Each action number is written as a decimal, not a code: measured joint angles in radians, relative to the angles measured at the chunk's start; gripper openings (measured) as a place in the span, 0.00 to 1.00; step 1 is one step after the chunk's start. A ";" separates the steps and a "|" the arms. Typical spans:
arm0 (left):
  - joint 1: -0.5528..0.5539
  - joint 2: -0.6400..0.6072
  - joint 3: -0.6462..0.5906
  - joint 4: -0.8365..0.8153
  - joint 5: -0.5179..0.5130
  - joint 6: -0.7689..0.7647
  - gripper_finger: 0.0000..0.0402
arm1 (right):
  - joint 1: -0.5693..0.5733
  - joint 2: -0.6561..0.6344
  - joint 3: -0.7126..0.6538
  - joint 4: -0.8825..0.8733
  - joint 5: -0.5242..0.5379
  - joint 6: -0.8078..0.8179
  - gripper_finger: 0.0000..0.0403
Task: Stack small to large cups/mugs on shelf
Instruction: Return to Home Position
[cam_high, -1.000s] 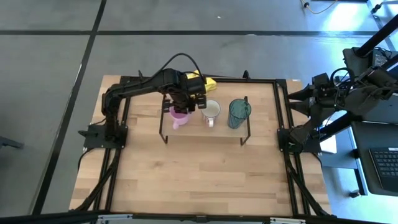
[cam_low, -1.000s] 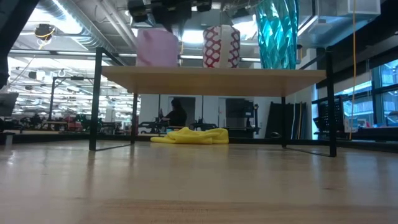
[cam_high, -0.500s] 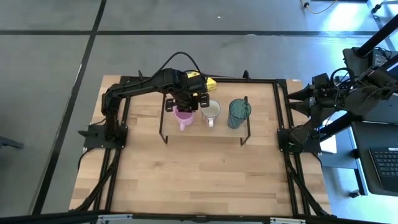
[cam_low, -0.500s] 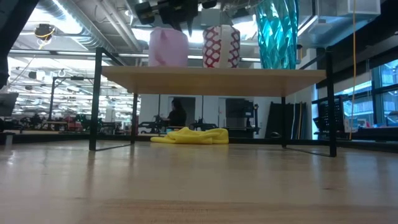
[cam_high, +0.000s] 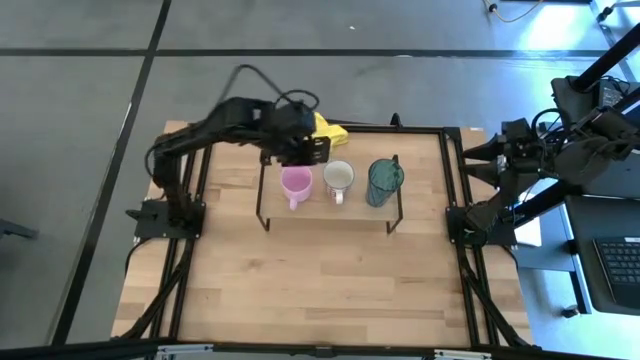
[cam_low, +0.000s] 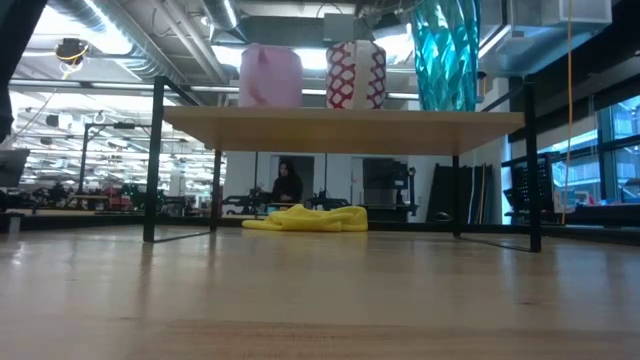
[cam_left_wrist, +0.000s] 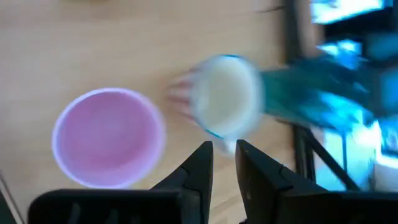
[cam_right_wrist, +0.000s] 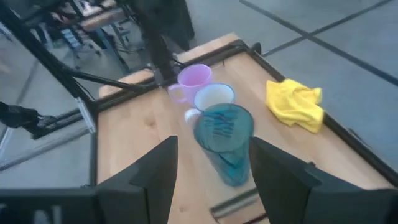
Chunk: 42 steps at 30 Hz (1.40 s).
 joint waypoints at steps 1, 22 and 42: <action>-0.022 -0.003 0.045 -0.002 -0.029 0.054 0.16 | 0.000 0.000 0.000 0.017 -0.002 -0.020 0.49; -0.498 -0.181 0.005 0.650 -0.093 0.803 0.16 | 0.000 0.017 0.001 0.445 -0.822 -0.546 0.49; 0.006 -0.370 -0.330 0.637 0.699 1.605 0.16 | -0.305 -0.078 -0.378 0.652 -1.025 -0.936 0.49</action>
